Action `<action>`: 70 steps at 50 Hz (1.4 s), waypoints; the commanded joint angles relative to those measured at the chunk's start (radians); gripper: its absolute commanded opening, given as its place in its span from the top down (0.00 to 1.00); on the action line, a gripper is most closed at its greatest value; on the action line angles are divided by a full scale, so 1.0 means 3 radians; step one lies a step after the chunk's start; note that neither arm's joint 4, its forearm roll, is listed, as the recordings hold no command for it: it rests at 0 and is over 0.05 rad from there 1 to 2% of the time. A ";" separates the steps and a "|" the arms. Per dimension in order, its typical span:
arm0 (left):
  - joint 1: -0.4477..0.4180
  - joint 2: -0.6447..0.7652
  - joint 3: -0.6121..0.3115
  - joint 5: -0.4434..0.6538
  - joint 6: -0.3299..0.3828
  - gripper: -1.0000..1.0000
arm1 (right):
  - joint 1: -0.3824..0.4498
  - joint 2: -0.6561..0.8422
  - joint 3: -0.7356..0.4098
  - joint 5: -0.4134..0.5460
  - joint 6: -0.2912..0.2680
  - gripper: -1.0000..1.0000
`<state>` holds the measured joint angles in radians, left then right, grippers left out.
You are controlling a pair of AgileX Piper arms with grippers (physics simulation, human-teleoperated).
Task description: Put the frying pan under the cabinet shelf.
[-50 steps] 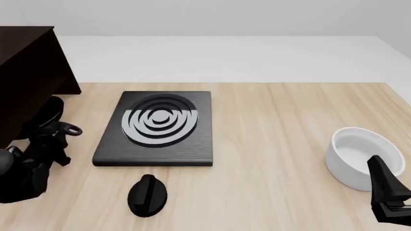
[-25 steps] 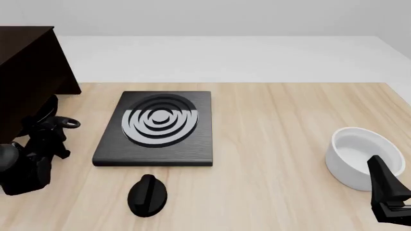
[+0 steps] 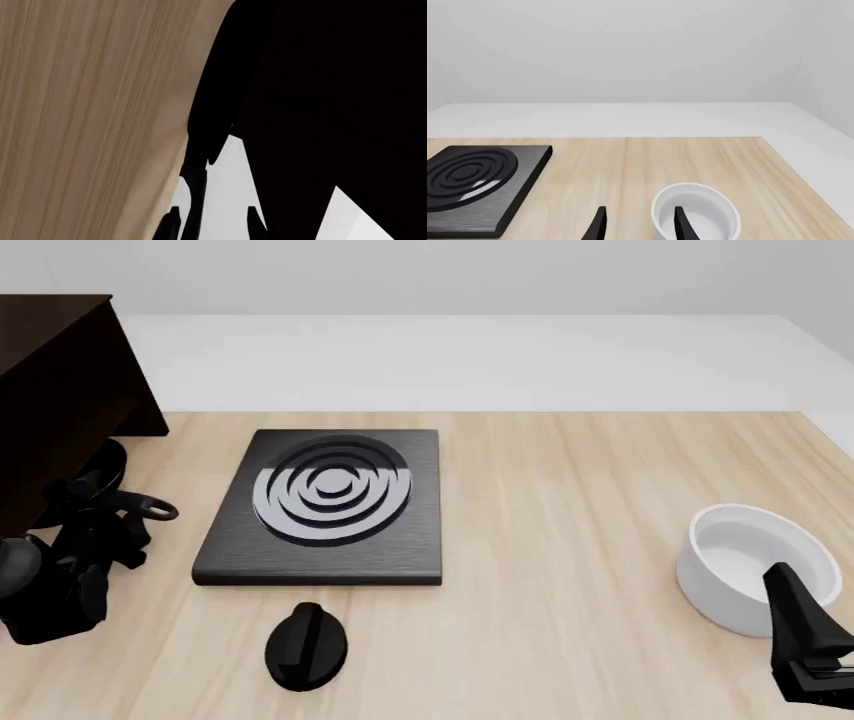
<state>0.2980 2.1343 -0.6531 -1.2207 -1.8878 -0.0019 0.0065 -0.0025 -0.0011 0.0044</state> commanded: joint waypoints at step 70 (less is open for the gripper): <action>-0.0944 -0.3423 0.2121 0.2083 0.2715 0.00 | 0.0000 0.0000 0.0000 0.0000 -0.0001 0.00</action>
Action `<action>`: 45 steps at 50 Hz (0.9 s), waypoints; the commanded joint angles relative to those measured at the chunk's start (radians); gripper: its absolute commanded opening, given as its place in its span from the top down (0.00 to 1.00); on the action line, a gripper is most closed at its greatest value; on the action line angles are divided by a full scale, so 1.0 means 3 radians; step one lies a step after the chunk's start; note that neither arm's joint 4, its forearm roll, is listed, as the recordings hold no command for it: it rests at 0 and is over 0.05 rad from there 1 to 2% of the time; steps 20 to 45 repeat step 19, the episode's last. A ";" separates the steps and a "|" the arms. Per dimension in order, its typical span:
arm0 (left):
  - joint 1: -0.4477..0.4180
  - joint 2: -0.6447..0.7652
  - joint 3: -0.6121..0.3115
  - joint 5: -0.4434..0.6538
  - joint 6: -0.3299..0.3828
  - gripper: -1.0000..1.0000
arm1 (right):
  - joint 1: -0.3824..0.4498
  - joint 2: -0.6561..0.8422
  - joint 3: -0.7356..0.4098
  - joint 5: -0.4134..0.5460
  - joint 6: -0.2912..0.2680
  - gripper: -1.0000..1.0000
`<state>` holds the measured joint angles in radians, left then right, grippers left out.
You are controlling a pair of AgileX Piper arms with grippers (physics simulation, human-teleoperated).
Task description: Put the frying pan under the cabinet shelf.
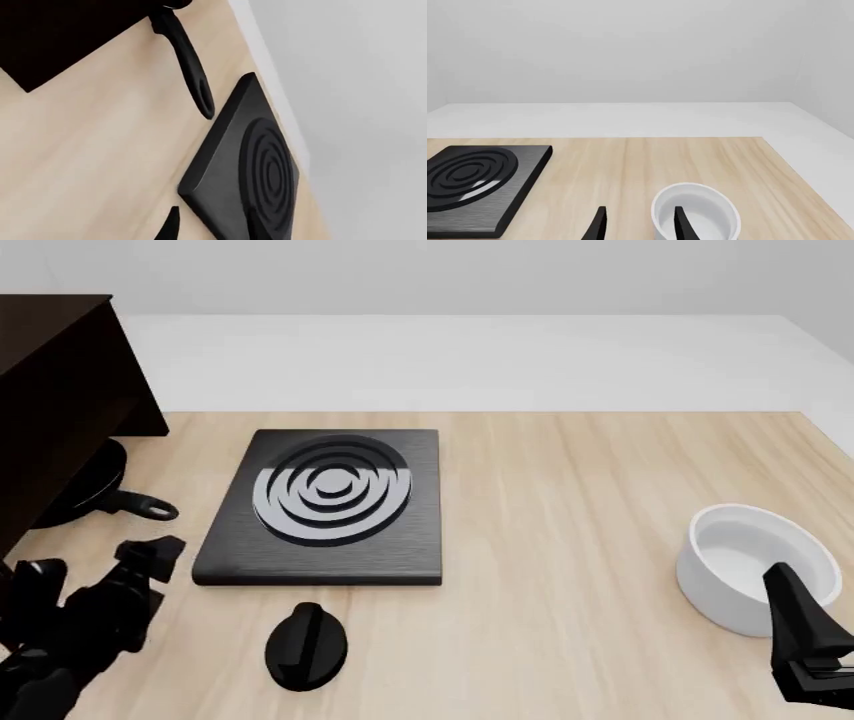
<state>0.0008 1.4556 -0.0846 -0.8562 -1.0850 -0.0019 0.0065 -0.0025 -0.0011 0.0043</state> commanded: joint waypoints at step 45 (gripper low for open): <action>0.0160 -0.3338 0.0004 0.2695 0.0359 0.00 | 0.0001 0.0000 0.0000 0.0000 0.0001 0.00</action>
